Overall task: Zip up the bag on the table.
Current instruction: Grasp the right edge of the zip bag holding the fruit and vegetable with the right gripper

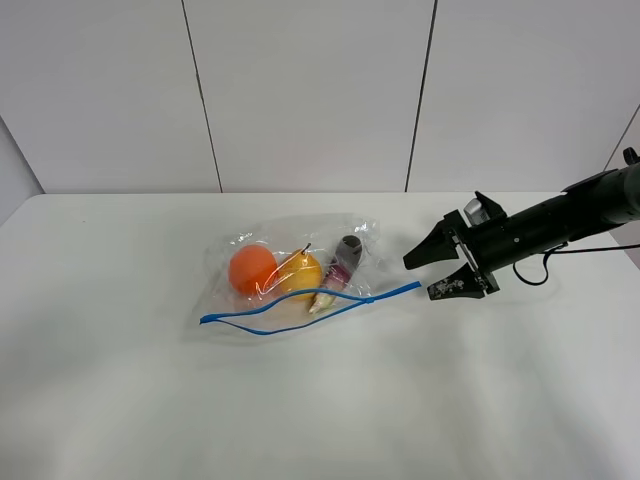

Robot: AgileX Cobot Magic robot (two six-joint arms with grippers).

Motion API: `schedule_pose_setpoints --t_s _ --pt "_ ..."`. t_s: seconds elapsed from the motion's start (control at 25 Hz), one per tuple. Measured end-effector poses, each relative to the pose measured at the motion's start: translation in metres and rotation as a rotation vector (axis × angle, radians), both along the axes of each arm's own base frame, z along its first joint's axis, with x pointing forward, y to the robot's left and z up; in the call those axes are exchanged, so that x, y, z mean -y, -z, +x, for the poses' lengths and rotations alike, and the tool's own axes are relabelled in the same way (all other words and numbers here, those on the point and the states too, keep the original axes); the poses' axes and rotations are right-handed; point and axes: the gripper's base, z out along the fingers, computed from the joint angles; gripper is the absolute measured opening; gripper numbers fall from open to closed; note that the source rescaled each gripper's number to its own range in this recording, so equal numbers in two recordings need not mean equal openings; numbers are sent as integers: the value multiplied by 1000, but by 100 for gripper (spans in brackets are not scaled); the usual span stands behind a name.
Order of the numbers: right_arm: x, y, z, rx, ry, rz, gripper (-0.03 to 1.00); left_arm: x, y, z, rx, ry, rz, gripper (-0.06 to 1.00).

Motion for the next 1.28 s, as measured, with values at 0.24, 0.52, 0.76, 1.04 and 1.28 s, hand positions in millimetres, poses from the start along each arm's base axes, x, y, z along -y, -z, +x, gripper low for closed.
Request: schedule_pose_setpoints --t_s 0.24,0.52,0.76,1.04,1.28 --pt "-22 6 7 10 -73 -11 94 0 0 0 0 0 0 89" --pt "-39 -2 25 25 -142 -101 94 0 0 0 0 0 0 89" --pt "-39 7 25 -3 -154 -103 94 0 0 0 0 0 0 89" --pt "-45 30 26 -48 -122 -3 91 0 0 0 0 0 -1 89" --pt "-44 30 27 -47 -111 7 81 0 0 0 0 0 -1 89"
